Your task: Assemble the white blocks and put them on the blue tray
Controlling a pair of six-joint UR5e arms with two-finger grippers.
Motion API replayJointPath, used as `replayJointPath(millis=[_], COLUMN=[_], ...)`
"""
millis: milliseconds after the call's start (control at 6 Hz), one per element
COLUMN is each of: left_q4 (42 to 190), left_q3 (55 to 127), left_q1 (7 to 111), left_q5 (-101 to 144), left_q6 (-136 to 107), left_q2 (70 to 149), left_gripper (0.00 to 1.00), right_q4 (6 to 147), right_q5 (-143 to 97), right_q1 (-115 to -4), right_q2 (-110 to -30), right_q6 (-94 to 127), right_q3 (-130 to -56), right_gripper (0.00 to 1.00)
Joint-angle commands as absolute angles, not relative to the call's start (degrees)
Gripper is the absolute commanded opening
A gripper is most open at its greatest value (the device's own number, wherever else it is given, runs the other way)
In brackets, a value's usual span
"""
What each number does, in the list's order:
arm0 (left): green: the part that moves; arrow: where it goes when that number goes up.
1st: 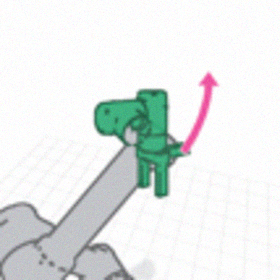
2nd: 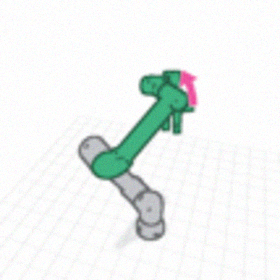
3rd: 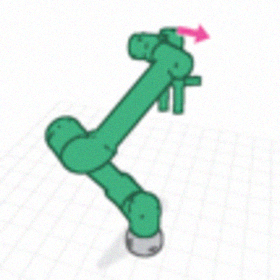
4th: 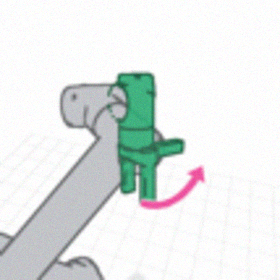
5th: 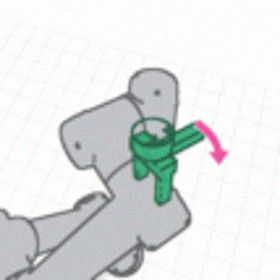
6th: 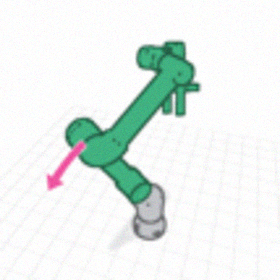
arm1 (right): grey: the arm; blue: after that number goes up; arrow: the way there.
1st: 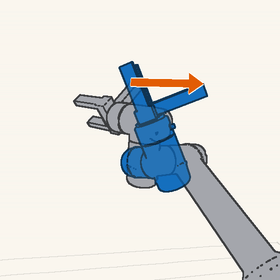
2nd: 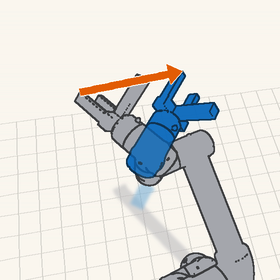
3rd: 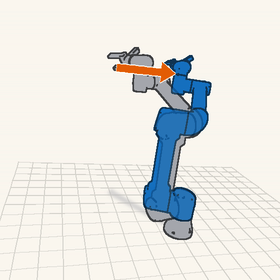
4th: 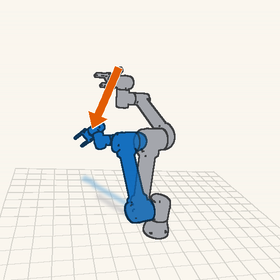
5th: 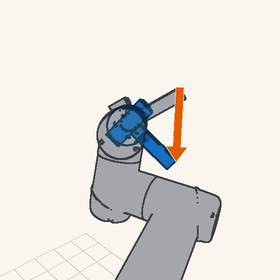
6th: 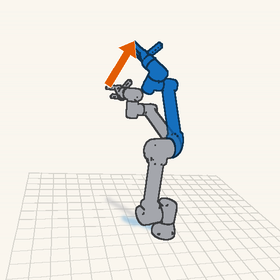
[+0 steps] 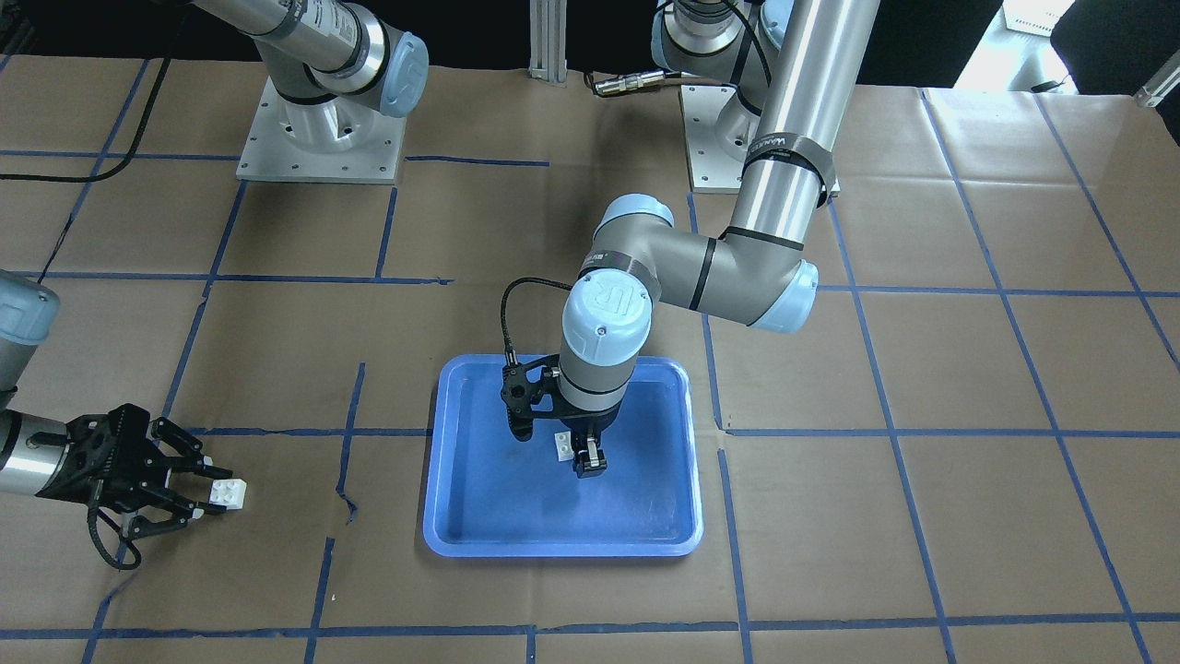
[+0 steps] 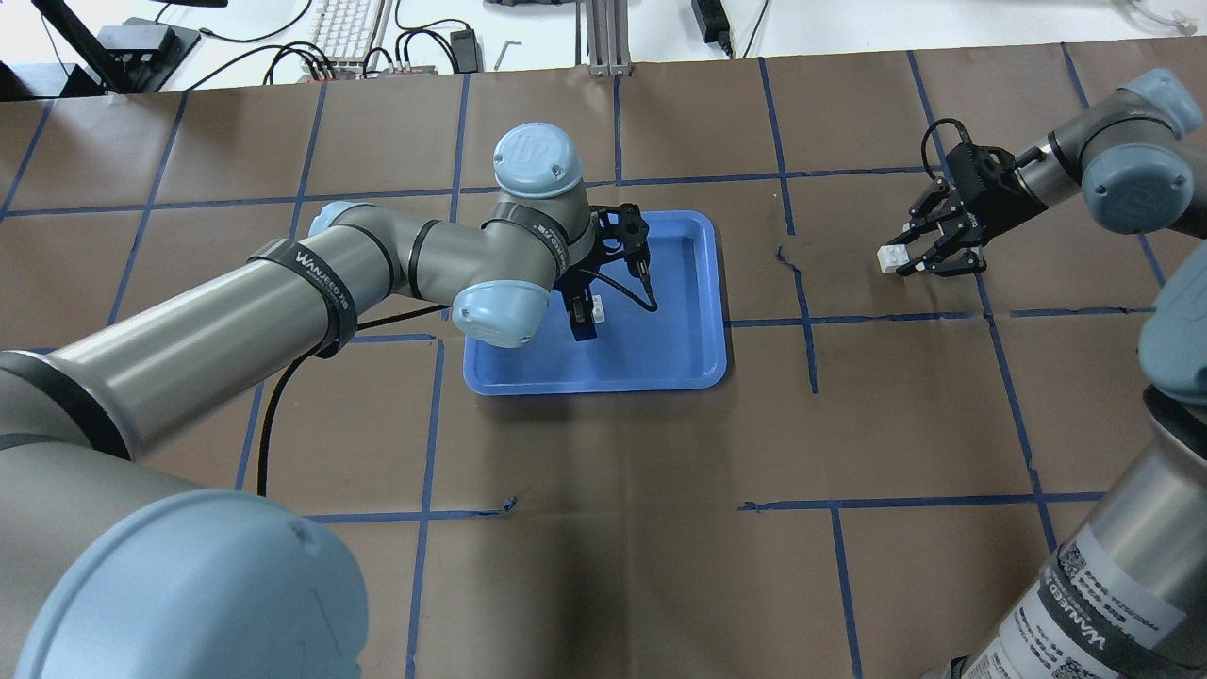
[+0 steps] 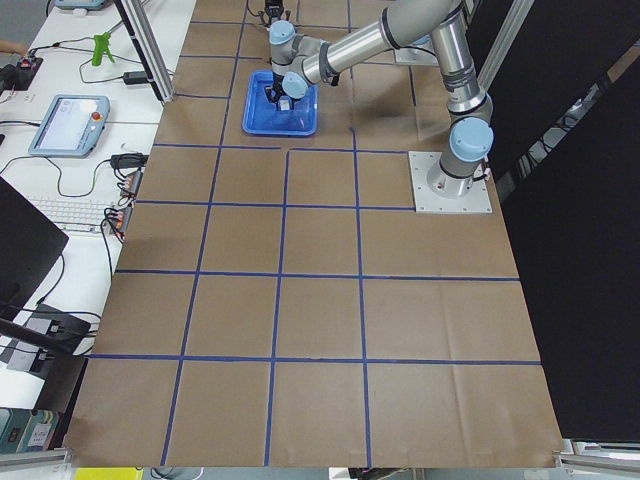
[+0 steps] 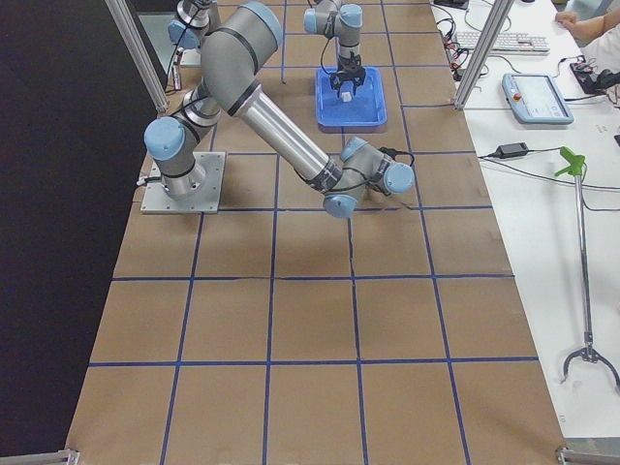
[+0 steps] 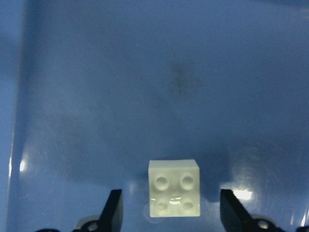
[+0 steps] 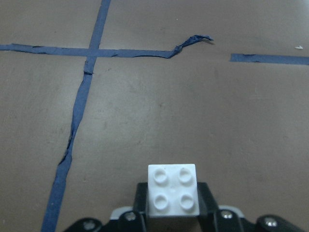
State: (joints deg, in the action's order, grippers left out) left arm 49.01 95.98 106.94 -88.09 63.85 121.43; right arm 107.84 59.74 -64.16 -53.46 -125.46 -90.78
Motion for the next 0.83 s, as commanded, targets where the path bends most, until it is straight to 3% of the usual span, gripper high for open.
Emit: replayJointPath(millis=[0,667], left_q4=[60.1,84.1], left_q3=[93.0,88.7], left_q1=[103.7,97.7], left_q5=[-88.2,-88.5], left_q6=[64.1,60.4], left_q2=[115.5,99.9], left_gripper=[0.99,0.99], right_q4=[107.9,105.7], right_q5=[59.8,57.0], right_q1=[-64.2,-69.1], right_q2=[-54.0,-64.4], right_q6=[-125.5,-123.8], right_q3=[-90.6,-93.4], right_gripper=[0.25,0.25])
